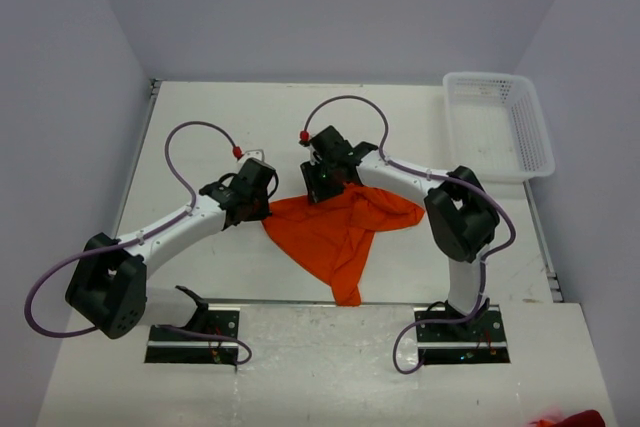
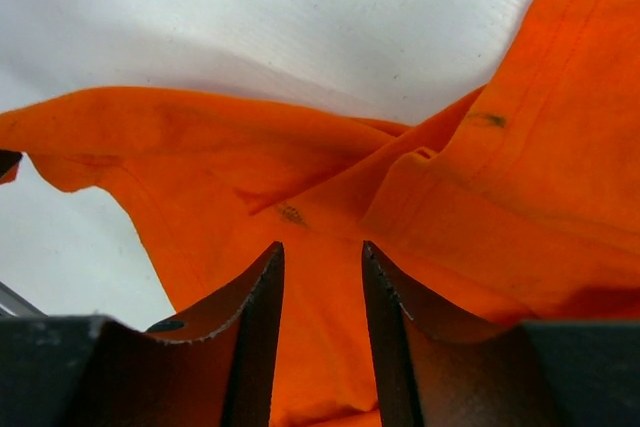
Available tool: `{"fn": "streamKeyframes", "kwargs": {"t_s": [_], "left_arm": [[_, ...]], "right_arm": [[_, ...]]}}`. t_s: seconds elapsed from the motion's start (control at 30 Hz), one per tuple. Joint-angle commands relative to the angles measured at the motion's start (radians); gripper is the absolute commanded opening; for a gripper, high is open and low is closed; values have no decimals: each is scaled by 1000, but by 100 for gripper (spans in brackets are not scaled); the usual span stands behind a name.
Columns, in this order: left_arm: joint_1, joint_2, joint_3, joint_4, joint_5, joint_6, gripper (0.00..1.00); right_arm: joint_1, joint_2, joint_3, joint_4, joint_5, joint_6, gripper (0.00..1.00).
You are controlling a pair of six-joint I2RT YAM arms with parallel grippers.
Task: Fold and stack the t-shirts
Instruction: Flatten out the tshirt
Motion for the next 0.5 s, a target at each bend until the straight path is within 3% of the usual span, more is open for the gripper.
{"fn": "streamKeyframes", "kwargs": {"t_s": [0.0, 0.47], "left_arm": [[7, -21, 5, 37, 15, 27, 0], [9, -44, -17, 40, 24, 28, 0]], "right_arm": [[11, 7, -30, 44, -4, 24, 39], [11, 59, 7, -26, 149, 27, 41]]}}
